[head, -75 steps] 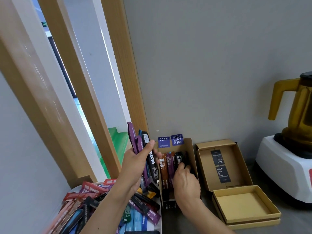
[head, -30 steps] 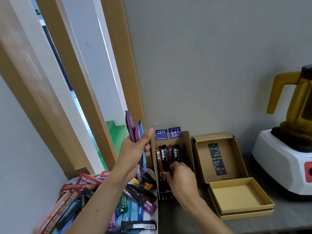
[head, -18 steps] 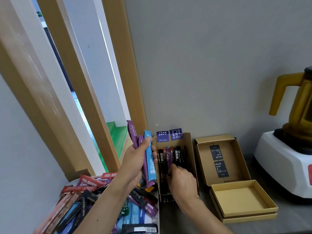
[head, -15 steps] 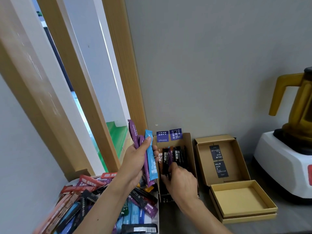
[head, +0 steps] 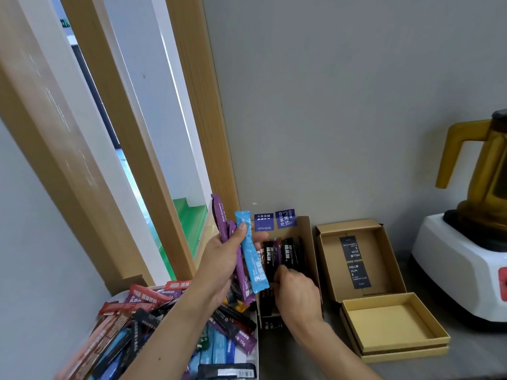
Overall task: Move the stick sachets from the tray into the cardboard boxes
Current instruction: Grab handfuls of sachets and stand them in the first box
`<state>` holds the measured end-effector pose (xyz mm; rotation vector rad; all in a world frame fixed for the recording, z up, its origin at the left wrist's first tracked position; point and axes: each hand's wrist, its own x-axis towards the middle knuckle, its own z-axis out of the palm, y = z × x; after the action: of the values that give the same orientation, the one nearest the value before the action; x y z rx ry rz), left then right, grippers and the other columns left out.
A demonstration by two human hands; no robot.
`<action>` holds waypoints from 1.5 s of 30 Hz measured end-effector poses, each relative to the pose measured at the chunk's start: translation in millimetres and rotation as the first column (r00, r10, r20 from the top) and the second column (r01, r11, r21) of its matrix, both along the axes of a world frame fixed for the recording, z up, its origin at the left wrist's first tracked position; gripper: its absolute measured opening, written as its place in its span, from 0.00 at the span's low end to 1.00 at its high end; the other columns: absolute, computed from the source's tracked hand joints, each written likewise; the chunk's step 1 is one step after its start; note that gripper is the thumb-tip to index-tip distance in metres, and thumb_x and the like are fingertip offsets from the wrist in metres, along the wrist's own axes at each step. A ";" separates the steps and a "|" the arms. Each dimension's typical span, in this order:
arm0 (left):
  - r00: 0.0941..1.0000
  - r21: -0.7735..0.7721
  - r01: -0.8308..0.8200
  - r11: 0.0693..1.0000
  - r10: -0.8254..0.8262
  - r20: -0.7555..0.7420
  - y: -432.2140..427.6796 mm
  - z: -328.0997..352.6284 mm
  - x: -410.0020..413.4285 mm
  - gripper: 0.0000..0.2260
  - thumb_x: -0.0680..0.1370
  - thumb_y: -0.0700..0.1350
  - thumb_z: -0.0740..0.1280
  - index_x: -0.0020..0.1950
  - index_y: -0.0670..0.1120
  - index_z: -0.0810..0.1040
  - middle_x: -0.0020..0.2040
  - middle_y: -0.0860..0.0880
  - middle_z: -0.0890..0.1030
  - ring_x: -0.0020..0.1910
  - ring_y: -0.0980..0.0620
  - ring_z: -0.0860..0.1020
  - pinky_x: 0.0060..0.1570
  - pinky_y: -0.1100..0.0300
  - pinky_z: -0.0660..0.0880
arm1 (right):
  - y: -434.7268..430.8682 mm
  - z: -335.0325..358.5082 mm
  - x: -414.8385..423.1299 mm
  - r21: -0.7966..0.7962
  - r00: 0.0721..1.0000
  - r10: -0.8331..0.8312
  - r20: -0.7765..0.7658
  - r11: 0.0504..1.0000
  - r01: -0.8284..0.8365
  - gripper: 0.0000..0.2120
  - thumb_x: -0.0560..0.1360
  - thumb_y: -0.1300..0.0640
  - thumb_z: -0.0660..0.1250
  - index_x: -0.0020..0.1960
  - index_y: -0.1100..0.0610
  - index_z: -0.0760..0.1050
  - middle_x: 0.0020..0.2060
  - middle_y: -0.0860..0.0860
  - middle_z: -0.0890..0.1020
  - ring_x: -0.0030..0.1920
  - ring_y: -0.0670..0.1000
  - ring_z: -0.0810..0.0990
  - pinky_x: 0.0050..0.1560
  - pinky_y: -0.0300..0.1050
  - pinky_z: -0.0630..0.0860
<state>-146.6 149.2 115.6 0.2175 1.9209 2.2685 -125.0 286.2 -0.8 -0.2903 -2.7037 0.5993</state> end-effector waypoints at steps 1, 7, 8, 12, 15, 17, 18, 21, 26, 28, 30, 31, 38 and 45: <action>1.000 -0.014 0.007 1.000 -0.008 -0.012 -0.2 0.8 0.8 0.11 0.86 0.49 0.63 0.63 0.46 0.80 0.53 0.46 0.89 0.52 0.50 0.85 0.55 0.54 0.78 | 1.2 0.9 1.4 -0.041 1.000 0.001 -0.031 0.999 -0.002 0.04 0.83 0.51 0.65 0.57 0.48 0.76 0.51 0.46 0.84 0.49 0.49 0.85 0.43 0.42 0.78; 0.999 -0.038 0.021 0.999 -0.022 -0.043 -1.5 2.4 2.4 0.09 0.86 0.49 0.62 0.62 0.48 0.80 0.54 0.47 0.89 0.54 0.52 0.86 0.58 0.52 0.79 | 3.4 35.5 30.3 -0.775 0.943 0.092 -0.320 0.548 -0.316 0.15 0.81 0.43 0.64 0.47 0.53 0.81 0.41 0.50 0.86 0.40 0.45 0.85 0.40 0.44 0.82; 0.999 -0.034 0.027 0.999 -0.028 -0.040 -0.5 2.5 2.7 0.09 0.86 0.48 0.63 0.62 0.48 0.80 0.54 0.47 0.89 0.54 0.50 0.85 0.59 0.51 0.79 | 4.7 41.8 33.5 -0.815 0.933 0.133 -0.334 0.457 -0.357 0.16 0.80 0.43 0.66 0.47 0.55 0.82 0.41 0.52 0.87 0.40 0.46 0.85 0.38 0.44 0.82; 0.998 -0.067 0.019 0.998 -0.023 -0.063 5.8 2.4 2.3 0.10 0.84 0.49 0.66 0.59 0.46 0.84 0.54 0.46 0.89 0.55 0.48 0.85 0.62 0.46 0.80 | 9.6 47.5 35.0 -0.848 0.913 0.264 -0.312 0.356 -0.393 0.10 0.77 0.51 0.75 0.50 0.58 0.83 0.44 0.55 0.87 0.39 0.47 0.84 0.37 0.41 0.80; 0.986 -0.131 -0.080 0.988 0.059 -0.159 6.2 3.4 -0.7 0.12 0.77 0.54 0.74 0.51 0.46 0.88 0.45 0.50 0.89 0.41 0.53 0.85 0.46 0.54 0.80 | 14.5 39.8 36.3 -0.833 0.908 0.282 -0.308 0.381 -0.401 0.09 0.77 0.52 0.75 0.52 0.56 0.83 0.45 0.52 0.87 0.42 0.48 0.85 0.40 0.43 0.82; 0.972 -0.134 -0.156 0.979 0.128 -0.197 5.1 2.7 -2.8 0.16 0.72 0.55 0.77 0.46 0.42 0.86 0.34 0.51 0.82 0.29 0.56 0.76 0.34 0.60 0.73 | 18.0 36.6 38.7 -0.819 0.903 0.289 -0.317 0.396 -0.414 0.09 0.77 0.50 0.75 0.52 0.55 0.83 0.45 0.51 0.87 0.43 0.48 0.85 0.41 0.44 0.82; 0.969 -0.114 -0.175 0.978 0.151 -0.195 5.3 2.0 -3.2 0.15 0.73 0.53 0.78 0.45 0.41 0.84 0.32 0.51 0.78 0.27 0.56 0.71 0.32 0.61 0.70 | 19.6 36.5 39.4 -0.812 0.904 0.286 -0.318 0.410 -0.416 0.08 0.77 0.51 0.75 0.52 0.55 0.83 0.45 0.51 0.87 0.43 0.48 0.85 0.42 0.44 0.82; 0.975 -0.052 -0.179 0.982 0.170 -0.144 7.2 -1.7 -3.9 0.08 0.79 0.45 0.75 0.46 0.41 0.83 0.29 0.55 0.76 0.26 0.58 0.69 0.29 0.64 0.68 | 24.2 36.0 38.9 -0.772 0.910 0.291 -0.297 0.488 -0.408 0.06 0.77 0.52 0.76 0.51 0.52 0.83 0.45 0.50 0.87 0.45 0.48 0.85 0.43 0.43 0.82; 0.992 -0.122 -0.090 0.988 0.078 -0.103 5.7 -7.5 -1.8 0.06 0.79 0.46 0.74 0.47 0.45 0.82 0.29 0.57 0.78 0.25 0.58 0.74 0.34 0.64 0.76 | 19.9 35.1 38.9 -0.755 0.910 0.277 -0.310 0.510 -0.412 0.10 0.75 0.54 0.79 0.55 0.49 0.83 0.47 0.48 0.87 0.48 0.49 0.86 0.51 0.46 0.85; 0.994 -0.103 -0.071 0.992 0.062 -0.092 5.0 -7.1 -0.4 0.04 0.79 0.45 0.75 0.48 0.45 0.83 0.30 0.56 0.81 0.25 0.59 0.76 0.49 0.66 0.73 | 16.6 34.4 36.6 -0.752 0.906 0.282 -0.316 0.507 -0.420 0.09 0.77 0.56 0.76 0.56 0.50 0.83 0.47 0.47 0.87 0.49 0.48 0.86 0.50 0.45 0.85; 0.991 -0.074 -0.095 0.993 0.087 -0.102 2.3 -4.0 -0.1 0.04 0.78 0.45 0.75 0.51 0.46 0.86 0.39 0.51 0.86 0.29 0.59 0.76 0.33 0.65 0.69 | 14.3 30.8 33.2 -0.753 0.924 0.244 -0.296 0.535 -0.382 0.06 0.79 0.57 0.74 0.54 0.50 0.83 0.47 0.47 0.87 0.48 0.46 0.86 0.47 0.42 0.84; 0.988 -0.059 -0.119 0.991 0.112 -0.109 0.0 -3.0 -1.3 0.05 0.78 0.45 0.75 0.53 0.47 0.86 0.46 0.47 0.88 0.33 0.58 0.77 0.33 0.63 0.74 | 13.2 28.0 31.4 -0.755 0.940 0.203 -0.274 0.561 -0.341 0.05 0.79 0.58 0.73 0.53 0.49 0.82 0.46 0.47 0.86 0.47 0.44 0.86 0.46 0.40 0.83; 0.989 0.082 -0.145 0.986 0.147 -0.013 -13.9 1.3 -1.9 0.06 0.81 0.43 0.71 0.57 0.44 0.82 0.53 0.40 0.87 0.50 0.49 0.84 0.34 0.61 0.71 | 7.6 13.1 23.7 -0.727 0.982 0.089 -0.168 0.661 -0.185 0.06 0.79 0.54 0.73 0.53 0.45 0.78 0.48 0.45 0.85 0.50 0.36 0.84 0.47 0.38 0.84; 0.993 -0.066 -0.090 0.994 0.085 -0.077 -15.6 -2.9 2.4 0.11 0.76 0.39 0.77 0.57 0.47 0.85 0.53 0.43 0.87 0.46 0.50 0.82 0.31 0.62 0.71 | 13.1 24.1 32.6 -0.735 0.947 0.113 -0.300 0.605 -0.305 0.08 0.79 0.59 0.71 0.50 0.46 0.80 0.44 0.47 0.83 0.44 0.47 0.84 0.41 0.43 0.84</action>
<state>-144.2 133.6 112.8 0.2152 2.0819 2.2733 -92.4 299.3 23.2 -0.0877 -2.1028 1.7649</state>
